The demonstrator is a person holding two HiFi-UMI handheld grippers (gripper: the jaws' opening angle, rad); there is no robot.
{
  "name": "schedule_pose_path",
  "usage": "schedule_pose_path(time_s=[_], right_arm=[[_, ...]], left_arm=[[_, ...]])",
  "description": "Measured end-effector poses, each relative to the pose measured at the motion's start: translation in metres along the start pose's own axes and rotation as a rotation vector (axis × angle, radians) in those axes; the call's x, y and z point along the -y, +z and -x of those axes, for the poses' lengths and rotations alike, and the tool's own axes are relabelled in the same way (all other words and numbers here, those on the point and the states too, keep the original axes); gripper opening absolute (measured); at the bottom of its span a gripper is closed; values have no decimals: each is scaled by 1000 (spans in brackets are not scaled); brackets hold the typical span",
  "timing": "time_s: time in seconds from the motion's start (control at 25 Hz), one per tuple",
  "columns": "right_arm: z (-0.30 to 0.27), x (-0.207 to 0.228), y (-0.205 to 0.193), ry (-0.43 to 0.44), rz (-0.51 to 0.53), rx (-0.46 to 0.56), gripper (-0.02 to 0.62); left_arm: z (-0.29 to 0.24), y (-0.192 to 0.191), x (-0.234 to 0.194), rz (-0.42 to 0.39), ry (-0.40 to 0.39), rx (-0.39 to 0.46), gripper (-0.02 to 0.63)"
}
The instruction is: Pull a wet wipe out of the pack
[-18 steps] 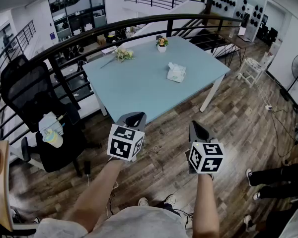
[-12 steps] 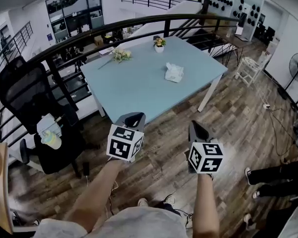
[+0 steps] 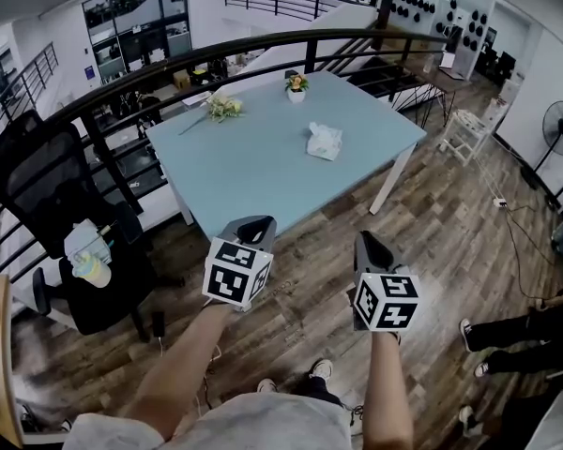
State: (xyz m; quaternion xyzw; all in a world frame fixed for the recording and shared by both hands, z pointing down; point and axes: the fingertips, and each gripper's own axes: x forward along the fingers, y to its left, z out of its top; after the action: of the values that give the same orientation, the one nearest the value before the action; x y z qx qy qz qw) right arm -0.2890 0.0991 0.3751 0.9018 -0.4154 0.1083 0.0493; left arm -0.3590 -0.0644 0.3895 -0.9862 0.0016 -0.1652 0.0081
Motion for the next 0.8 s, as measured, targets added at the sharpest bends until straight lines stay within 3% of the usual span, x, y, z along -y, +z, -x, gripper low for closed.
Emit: schedule_pose_path(time_s=[0.36,0.8], right_arm=[[-27,31,0,10,-9,9,13],[-79,93,9,62,3,3,75]], left_arm=[[-39,4,3,-2,5,-23,-5],[-113,23,8,13,44,-41,-5]])
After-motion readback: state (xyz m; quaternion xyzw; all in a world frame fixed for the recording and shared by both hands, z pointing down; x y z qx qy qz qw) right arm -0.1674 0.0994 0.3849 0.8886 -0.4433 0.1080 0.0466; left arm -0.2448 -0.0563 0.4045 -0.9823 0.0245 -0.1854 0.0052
